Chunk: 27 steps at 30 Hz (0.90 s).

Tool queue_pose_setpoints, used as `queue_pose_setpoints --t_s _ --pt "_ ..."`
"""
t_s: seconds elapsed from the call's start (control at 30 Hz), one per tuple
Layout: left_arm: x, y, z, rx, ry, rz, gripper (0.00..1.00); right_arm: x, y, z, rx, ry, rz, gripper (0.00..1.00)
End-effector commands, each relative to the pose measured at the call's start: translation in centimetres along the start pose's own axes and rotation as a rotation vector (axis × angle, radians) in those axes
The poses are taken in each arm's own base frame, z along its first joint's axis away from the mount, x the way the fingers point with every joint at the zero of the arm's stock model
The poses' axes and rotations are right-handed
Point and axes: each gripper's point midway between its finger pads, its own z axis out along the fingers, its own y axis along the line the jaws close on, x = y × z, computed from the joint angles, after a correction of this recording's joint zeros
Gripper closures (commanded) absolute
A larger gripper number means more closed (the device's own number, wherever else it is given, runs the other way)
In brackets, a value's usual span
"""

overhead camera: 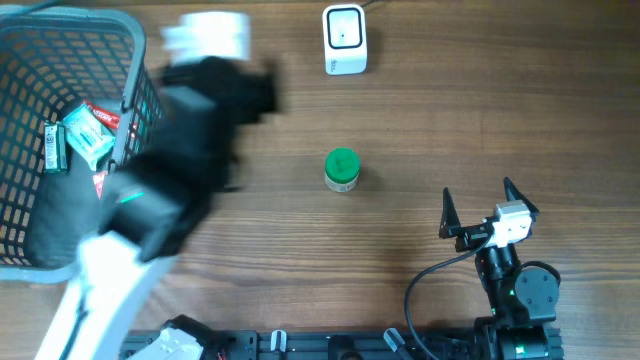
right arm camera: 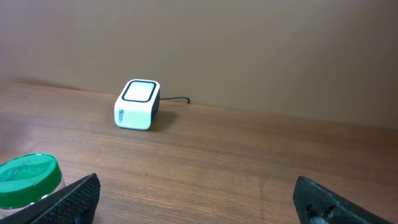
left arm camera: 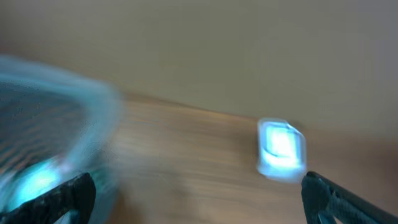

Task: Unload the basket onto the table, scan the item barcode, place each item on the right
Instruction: 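Carry jar with left gripper to table centre and release it, then return left gripper to basket and grasp the small red-white box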

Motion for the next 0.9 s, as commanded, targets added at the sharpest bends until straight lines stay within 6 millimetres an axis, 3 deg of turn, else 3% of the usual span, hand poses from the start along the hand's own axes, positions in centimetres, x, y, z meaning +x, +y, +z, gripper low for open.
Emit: queue_pose_setpoints --t_s 0.0,0.1,0.17,0.37,0.47,0.63,0.87 --pt "0.2 13.4 -0.7 -0.390 -0.053 -0.566 0.00 0.0 -0.2 0.0 0.009 -0.002 -0.005 0.00" --pt "2.6 19.6 -0.5 -0.541 0.008 -0.770 0.00 0.0 -0.2 0.0 0.009 -0.002 -0.005 0.00" --pt "4.6 22.4 0.7 -0.597 0.090 -0.837 0.00 0.0 -0.2 0.0 0.009 -0.002 -0.005 0.01" --pt "12.0 27.8 5.2 -0.772 0.365 -0.936 0.00 0.0 -0.2 0.0 0.009 -0.002 -0.005 0.00" --pt "16.1 28.7 8.3 -0.808 0.517 -0.961 0.00 0.0 -0.2 0.0 0.009 -0.002 -0.005 0.00" --pt "22.1 28.9 11.4 -0.864 0.714 -0.953 0.00 0.0 -0.2 0.0 0.009 -0.002 -0.005 0.01" --pt "27.7 28.9 12.0 -1.038 0.788 -1.134 0.00 0.0 -0.2 0.0 0.009 -0.002 -0.005 0.00"
